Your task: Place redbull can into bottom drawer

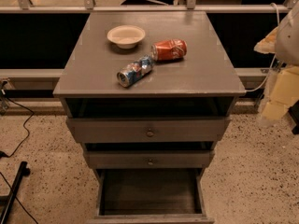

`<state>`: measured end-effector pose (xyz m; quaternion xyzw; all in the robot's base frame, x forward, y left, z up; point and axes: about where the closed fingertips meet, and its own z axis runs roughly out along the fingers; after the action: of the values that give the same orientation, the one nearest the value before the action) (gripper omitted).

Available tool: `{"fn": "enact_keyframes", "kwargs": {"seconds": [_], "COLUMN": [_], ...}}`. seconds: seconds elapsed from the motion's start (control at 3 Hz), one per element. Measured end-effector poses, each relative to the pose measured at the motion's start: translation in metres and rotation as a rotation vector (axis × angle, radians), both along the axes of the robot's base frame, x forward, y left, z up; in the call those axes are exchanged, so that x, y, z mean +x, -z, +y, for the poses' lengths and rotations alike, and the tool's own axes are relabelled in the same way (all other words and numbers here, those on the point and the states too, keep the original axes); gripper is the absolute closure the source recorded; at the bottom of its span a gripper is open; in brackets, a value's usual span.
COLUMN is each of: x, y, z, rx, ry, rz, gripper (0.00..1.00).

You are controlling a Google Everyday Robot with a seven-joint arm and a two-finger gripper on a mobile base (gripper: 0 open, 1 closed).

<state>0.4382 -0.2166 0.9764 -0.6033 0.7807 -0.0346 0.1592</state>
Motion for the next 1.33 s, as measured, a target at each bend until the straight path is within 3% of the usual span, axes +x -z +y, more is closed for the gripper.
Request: {"fn": "enact_keyframes", "kwargs": {"seconds": [0.33, 0.67, 1.0, 1.33], "x": [0.0, 0.026, 0.067, 0.073], "y": [0.0, -0.003, -0.002, -0.004], "z": [0.0, 0.027, 0.092, 0.099], "rx": [0.0, -0.036, -0.128, -0.145], "ry": [0.0, -0.129, -0.371, -0.403], "rz": [0.0, -0.056, -0.17, -0.194], "gripper": [0.0, 0.0, 0.0, 0.0]}}
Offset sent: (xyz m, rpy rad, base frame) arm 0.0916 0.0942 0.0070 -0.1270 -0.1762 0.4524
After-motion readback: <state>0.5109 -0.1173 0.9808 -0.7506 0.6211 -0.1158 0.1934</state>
